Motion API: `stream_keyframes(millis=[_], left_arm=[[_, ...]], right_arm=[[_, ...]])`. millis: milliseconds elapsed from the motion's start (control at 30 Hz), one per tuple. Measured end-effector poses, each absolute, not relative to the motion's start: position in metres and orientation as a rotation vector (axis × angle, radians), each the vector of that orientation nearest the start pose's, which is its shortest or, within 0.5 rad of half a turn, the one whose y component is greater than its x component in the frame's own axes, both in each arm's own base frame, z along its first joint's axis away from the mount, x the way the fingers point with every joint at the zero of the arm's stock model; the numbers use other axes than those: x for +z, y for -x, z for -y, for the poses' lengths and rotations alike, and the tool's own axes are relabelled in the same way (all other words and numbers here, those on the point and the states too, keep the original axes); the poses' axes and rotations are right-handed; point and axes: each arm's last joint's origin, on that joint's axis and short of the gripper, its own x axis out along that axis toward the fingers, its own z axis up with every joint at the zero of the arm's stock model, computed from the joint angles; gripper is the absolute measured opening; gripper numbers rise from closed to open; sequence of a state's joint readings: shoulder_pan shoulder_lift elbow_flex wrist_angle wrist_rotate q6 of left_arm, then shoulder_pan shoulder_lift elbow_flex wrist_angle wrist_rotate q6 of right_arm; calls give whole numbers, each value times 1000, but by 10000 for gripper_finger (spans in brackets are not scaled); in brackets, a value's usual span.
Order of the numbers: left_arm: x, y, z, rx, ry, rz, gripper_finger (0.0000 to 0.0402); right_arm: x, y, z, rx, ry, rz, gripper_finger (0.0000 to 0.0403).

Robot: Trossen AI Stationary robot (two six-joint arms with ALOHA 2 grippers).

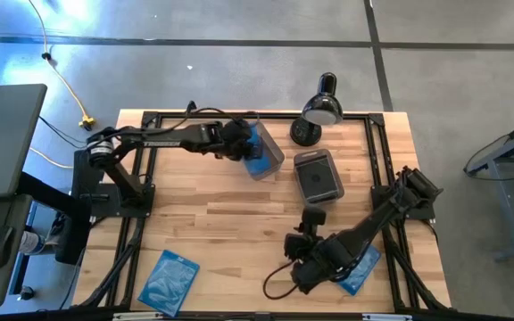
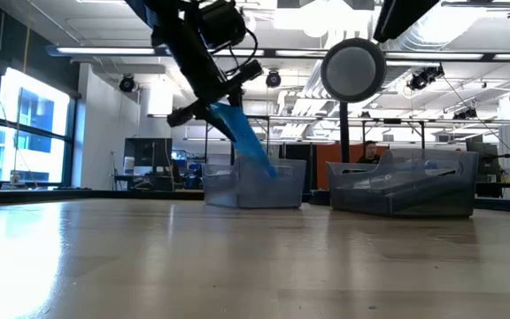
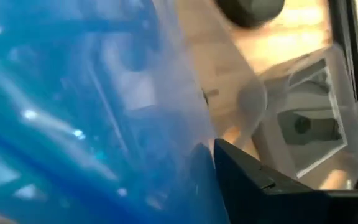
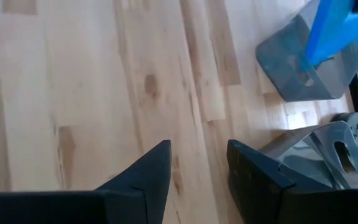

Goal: Pick & place jewel cases by type
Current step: Put the top blue CD case into the left black bin

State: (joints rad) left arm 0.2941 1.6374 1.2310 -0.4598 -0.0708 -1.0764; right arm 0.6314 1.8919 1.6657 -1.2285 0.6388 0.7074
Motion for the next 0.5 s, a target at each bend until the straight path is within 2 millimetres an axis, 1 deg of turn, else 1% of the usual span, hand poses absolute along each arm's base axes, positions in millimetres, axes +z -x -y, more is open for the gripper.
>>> stream_keyframes(millis=[100, 233, 333, 433, 500], left_arm=[[246, -342, -104, 741, 1149, -581, 130], [237, -350, -106, 720, 1173, -578, 156], [236, -351, -107, 721, 1180, -570, 162], [238, -346, -113, 738, 1192, -564, 162], [243, -343, -117, 702, 1205, -567, 163]], right_arm=[[267, -303, -207, -373, 251, -1067, 153], [267, -301, -211, -338, 273, -1072, 153], [267, -301, -211, -335, 274, -1072, 153], [267, -301, -211, -327, 286, -1075, 153], [267, -301, -211, -328, 286, -1076, 153]])
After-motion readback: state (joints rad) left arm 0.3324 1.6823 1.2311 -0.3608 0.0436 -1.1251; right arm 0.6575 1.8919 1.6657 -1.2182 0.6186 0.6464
